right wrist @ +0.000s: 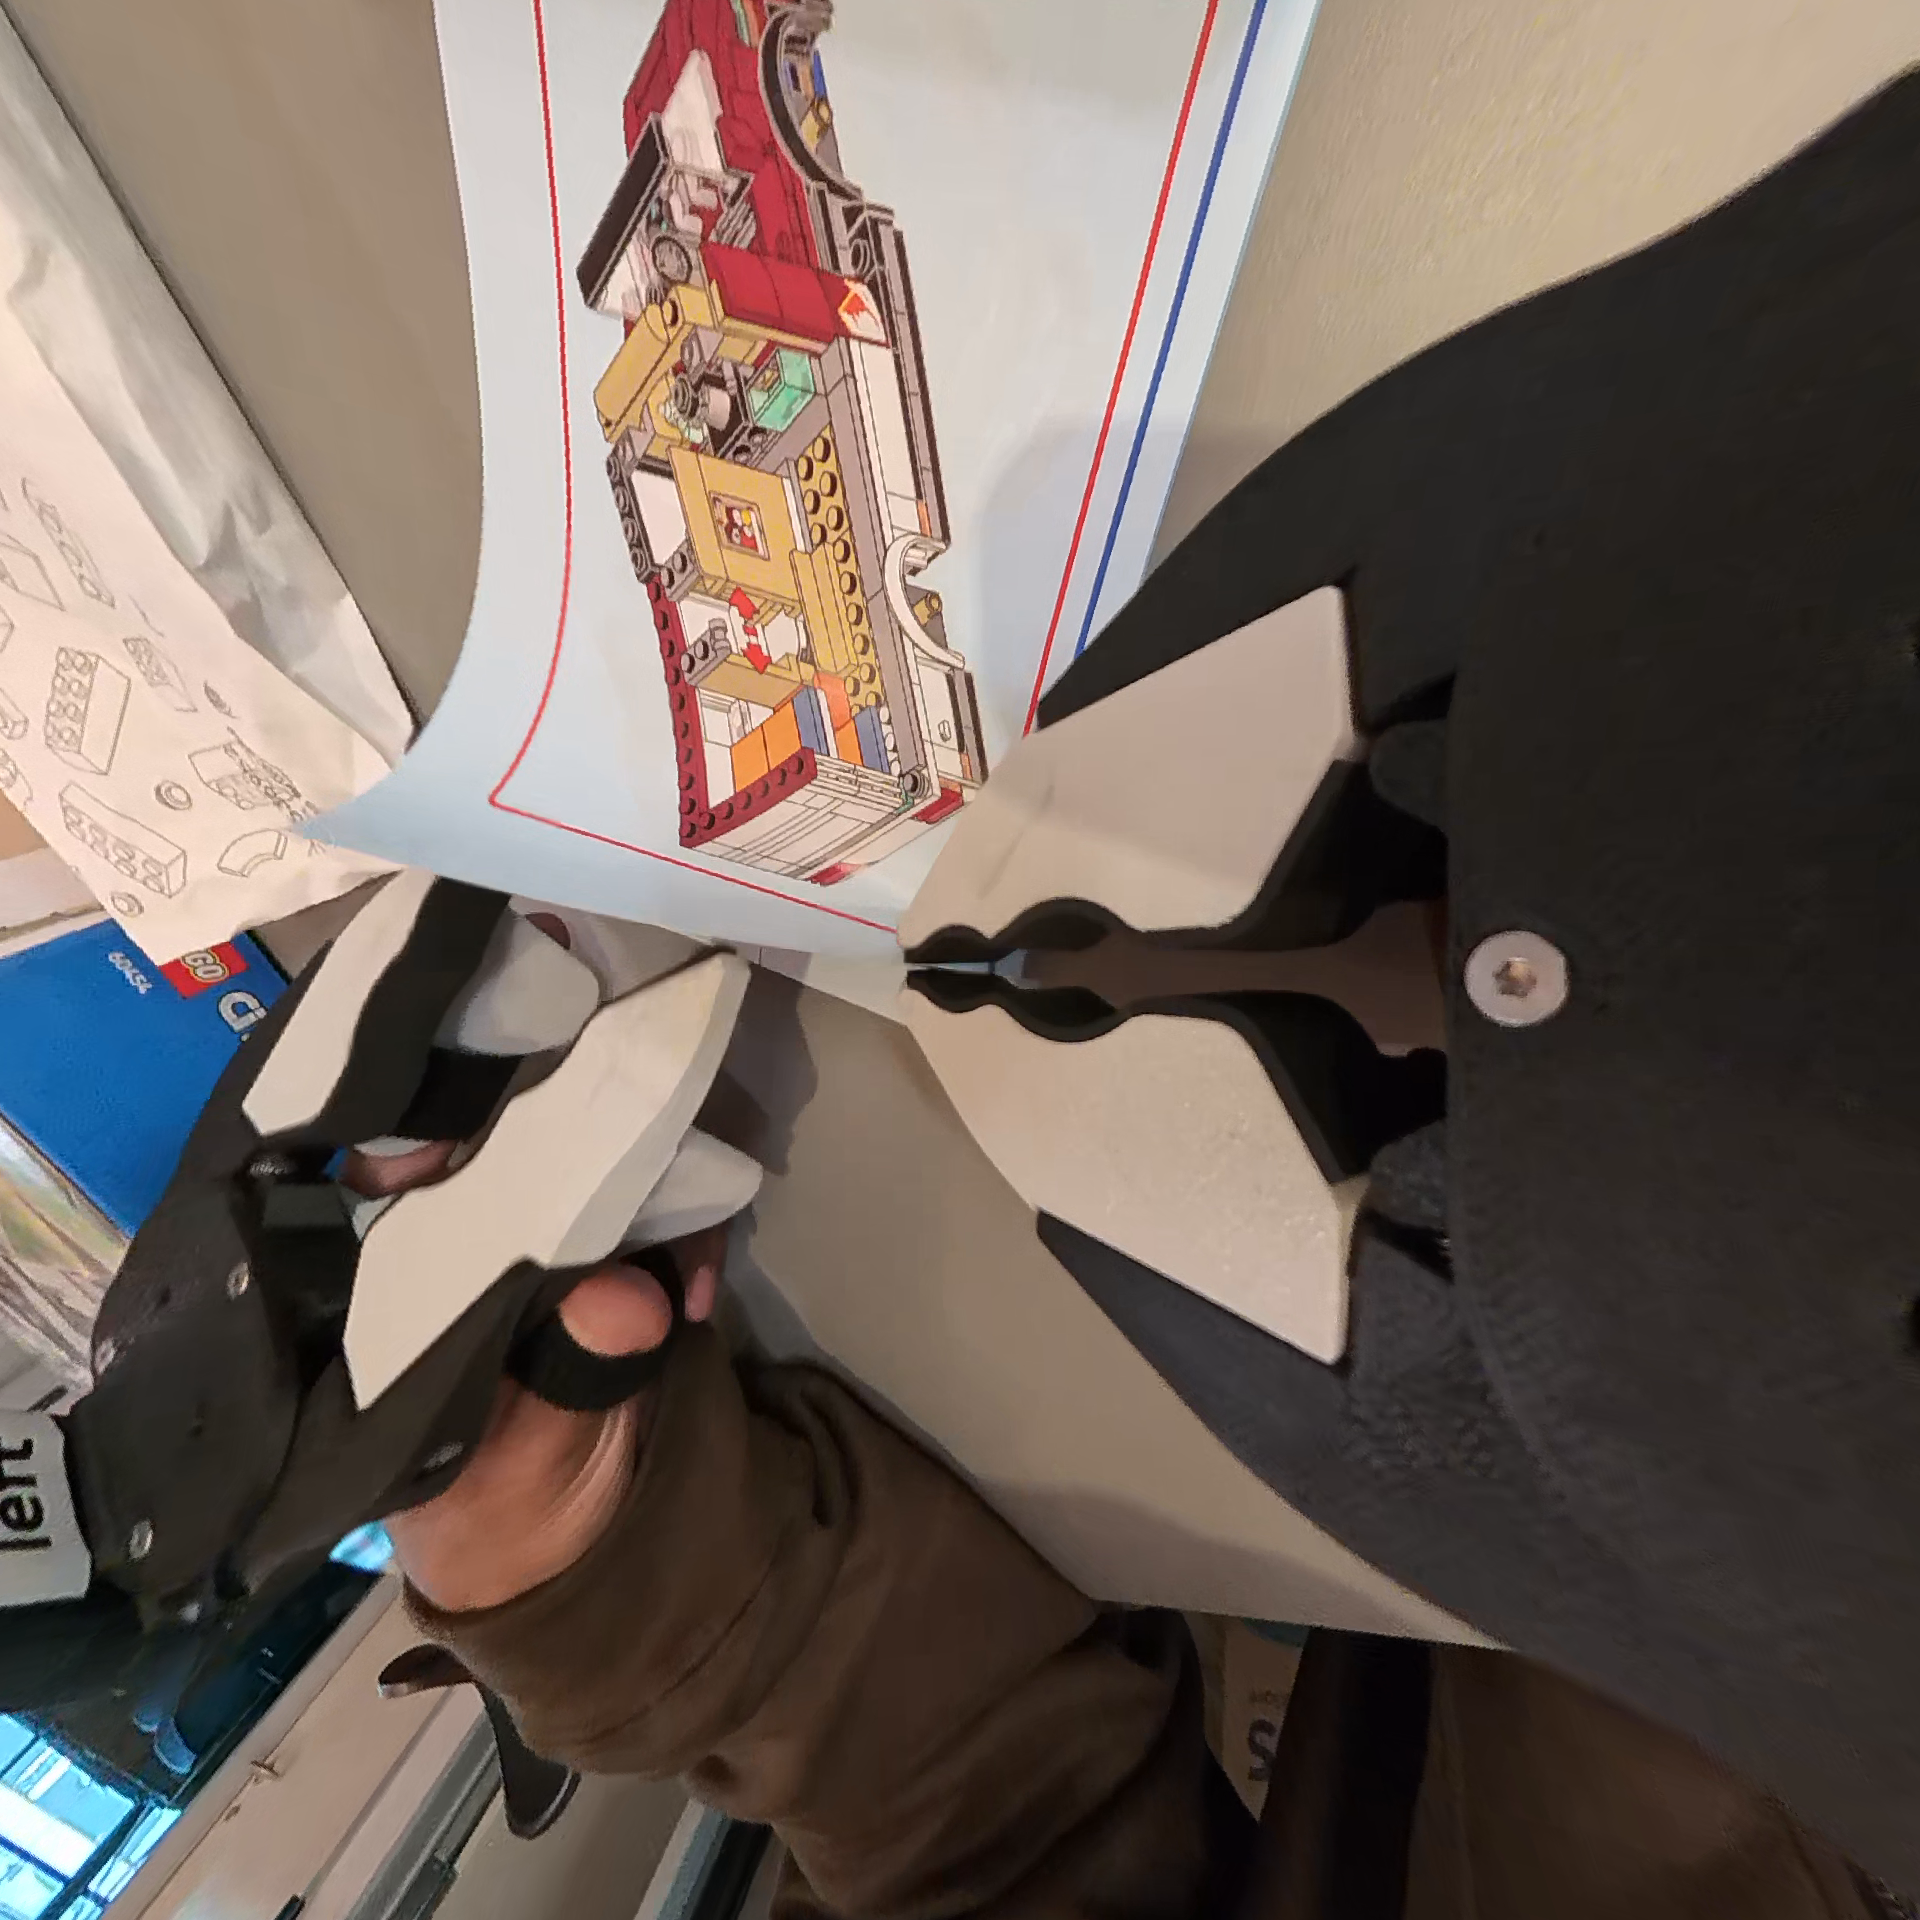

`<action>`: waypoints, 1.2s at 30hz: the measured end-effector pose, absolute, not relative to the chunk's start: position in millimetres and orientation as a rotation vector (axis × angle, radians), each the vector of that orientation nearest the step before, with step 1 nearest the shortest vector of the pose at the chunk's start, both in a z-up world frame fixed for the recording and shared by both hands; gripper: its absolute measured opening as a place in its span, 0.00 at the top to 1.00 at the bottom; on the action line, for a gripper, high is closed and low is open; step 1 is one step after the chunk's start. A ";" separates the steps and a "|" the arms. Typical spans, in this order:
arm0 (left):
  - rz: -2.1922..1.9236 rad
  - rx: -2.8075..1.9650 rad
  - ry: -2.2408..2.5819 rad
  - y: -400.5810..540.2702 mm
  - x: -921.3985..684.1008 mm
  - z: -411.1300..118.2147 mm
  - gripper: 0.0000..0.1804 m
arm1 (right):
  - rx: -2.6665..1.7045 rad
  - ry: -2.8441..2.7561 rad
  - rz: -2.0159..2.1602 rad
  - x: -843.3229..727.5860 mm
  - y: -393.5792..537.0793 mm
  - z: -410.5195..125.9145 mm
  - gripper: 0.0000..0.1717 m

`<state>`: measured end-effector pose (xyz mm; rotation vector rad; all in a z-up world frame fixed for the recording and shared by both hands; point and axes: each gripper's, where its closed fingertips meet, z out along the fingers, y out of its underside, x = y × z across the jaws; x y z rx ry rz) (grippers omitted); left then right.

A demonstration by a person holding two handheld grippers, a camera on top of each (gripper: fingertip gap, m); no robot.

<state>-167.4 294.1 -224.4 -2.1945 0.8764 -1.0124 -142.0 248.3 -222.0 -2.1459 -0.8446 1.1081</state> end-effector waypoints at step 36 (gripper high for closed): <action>-0.851 -2.146 0.836 311.3 -191.7 -209.3 0.65 | -2.157 -0.718 0.621 -47.1 307.3 -156.8 1.00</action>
